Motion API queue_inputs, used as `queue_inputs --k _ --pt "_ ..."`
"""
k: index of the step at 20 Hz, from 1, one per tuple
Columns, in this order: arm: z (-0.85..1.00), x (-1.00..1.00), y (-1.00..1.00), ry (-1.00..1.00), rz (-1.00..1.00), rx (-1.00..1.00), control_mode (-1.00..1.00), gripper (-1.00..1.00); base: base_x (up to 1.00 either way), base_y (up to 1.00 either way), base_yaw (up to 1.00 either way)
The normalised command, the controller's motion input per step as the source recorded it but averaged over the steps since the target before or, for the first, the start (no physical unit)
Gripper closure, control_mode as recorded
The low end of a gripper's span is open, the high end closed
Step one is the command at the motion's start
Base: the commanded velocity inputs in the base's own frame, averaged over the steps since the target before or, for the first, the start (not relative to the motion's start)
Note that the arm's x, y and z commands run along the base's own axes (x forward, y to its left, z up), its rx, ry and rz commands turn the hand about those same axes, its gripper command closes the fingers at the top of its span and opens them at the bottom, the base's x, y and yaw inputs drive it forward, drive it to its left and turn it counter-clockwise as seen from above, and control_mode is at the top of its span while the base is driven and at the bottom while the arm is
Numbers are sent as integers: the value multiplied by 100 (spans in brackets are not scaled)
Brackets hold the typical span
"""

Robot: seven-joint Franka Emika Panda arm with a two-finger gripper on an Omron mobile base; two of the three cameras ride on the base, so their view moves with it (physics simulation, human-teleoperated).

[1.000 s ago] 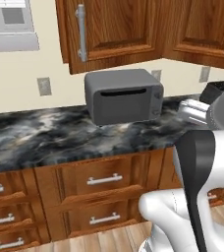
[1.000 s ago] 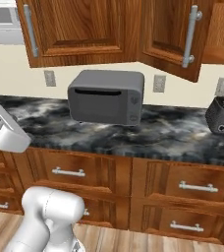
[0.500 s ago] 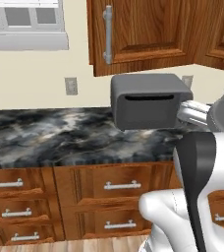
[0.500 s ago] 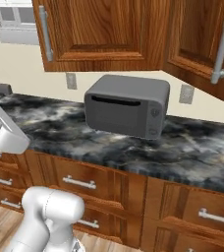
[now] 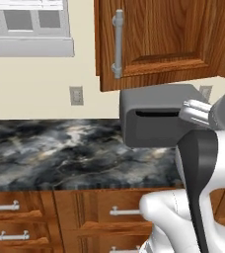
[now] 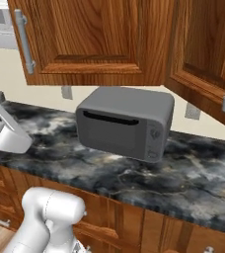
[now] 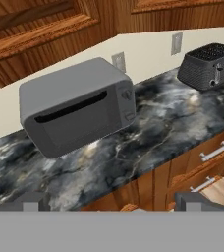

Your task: Close all open cabinet doors.

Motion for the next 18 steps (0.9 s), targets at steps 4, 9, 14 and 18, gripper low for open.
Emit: queue_inputs --k 4,9,14,18 --pt "0 0 0 0 0 0 100 -100 9 0 1" --pt "0 0 0 0 0 0 100 -100 8 0 0" --pt "0 0 0 0 0 0 100 -100 12 0 0" --pt "0 1 0 0 0 0 -100 -100 5 0 0"
